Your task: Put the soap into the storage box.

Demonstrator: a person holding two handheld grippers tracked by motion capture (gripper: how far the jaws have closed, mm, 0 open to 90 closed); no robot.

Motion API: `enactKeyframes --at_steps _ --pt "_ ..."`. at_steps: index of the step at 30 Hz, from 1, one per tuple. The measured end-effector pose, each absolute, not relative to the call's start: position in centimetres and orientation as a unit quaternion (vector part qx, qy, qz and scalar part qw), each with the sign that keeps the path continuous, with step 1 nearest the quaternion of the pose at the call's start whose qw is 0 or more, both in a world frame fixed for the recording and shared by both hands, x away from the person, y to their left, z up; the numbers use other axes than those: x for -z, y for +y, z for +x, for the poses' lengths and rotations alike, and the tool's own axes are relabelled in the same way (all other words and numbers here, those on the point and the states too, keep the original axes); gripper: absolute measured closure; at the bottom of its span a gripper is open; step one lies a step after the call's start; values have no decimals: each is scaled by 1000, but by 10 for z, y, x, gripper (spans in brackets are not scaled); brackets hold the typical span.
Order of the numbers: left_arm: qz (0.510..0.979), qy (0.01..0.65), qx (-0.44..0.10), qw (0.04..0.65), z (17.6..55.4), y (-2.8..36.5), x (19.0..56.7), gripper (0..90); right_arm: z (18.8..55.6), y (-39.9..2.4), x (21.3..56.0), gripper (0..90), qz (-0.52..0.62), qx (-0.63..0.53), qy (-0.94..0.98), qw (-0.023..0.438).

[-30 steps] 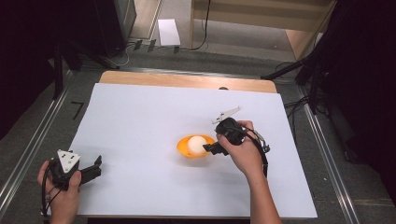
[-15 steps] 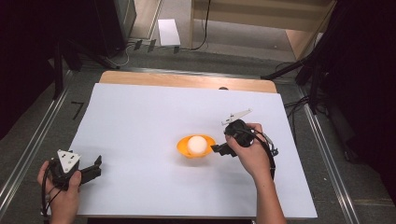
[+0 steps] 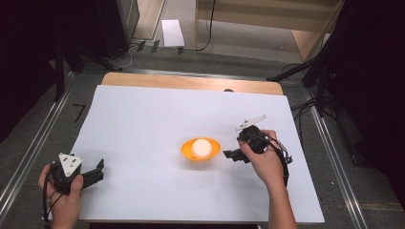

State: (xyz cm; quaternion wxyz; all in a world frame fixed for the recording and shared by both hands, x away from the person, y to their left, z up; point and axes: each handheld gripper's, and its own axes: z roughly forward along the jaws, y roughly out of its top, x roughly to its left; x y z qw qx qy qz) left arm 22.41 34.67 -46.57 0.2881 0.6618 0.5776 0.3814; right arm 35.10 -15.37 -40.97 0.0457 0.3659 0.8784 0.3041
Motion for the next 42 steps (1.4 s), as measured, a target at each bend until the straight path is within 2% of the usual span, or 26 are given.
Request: enactKeyframes --at_steps 42 --pt "662 577 -382 286 224 346 466 94 329 -219 442 216 418 -308 853 48"
